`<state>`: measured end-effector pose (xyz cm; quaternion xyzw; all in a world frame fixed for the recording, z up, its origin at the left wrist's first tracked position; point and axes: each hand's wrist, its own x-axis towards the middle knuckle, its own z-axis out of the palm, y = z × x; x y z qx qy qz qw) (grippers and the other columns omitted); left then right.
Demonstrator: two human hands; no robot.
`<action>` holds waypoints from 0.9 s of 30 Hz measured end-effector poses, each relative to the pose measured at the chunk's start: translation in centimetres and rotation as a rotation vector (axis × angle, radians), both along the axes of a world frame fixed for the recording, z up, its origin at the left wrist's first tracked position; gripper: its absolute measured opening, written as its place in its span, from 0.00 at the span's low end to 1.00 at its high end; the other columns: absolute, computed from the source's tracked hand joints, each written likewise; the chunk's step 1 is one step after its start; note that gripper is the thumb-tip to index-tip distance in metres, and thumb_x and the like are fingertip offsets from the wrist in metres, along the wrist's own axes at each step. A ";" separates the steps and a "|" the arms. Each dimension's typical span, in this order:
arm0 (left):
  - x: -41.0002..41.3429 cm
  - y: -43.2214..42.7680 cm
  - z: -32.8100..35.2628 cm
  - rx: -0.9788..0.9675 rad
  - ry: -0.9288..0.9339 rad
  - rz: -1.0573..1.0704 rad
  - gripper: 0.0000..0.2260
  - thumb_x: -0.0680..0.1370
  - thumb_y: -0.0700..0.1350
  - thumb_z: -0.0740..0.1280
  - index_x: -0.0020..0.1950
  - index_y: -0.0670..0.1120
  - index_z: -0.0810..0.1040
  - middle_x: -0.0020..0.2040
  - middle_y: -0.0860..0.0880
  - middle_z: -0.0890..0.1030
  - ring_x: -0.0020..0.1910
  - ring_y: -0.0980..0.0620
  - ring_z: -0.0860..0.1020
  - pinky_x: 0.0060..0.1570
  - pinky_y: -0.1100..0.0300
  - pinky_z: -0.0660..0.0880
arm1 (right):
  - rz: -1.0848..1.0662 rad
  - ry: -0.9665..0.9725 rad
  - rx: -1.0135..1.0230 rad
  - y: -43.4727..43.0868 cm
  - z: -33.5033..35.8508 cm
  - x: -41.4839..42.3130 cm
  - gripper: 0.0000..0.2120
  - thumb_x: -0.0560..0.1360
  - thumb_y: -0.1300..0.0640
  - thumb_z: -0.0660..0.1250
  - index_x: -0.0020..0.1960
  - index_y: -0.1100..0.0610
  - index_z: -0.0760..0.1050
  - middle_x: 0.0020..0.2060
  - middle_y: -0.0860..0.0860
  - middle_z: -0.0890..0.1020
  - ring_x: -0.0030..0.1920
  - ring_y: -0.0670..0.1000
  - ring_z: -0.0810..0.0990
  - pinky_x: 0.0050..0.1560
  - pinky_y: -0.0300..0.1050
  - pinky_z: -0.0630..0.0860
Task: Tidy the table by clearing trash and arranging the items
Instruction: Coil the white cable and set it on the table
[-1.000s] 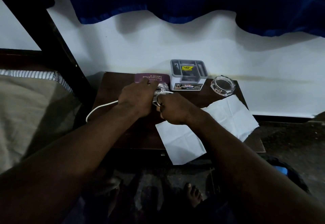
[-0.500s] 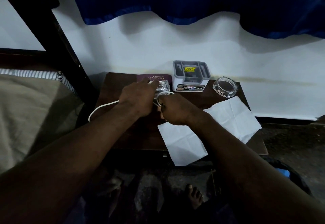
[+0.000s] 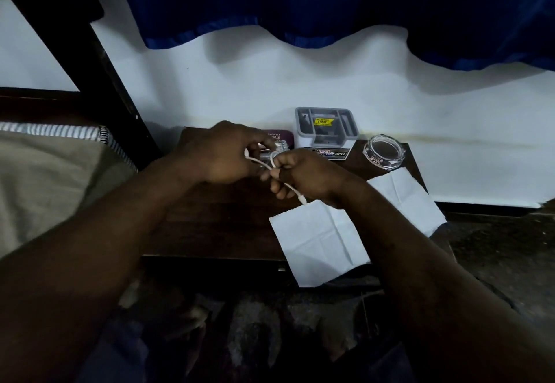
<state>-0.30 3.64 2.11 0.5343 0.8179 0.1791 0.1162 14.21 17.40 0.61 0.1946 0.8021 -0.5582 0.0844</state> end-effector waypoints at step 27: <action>-0.7 1.4 1.0 0.639 -1.166 0.244 0.14 0.80 0.53 0.69 0.37 0.48 0.83 0.33 0.46 0.81 0.31 0.49 0.77 0.34 0.60 0.74 | -0.155 0.197 -1.232 -1.5 5.2 -0.9 0.16 0.85 0.50 0.52 0.41 0.54 0.68 0.25 0.44 0.65 0.27 0.44 0.55 0.31 0.38 0.61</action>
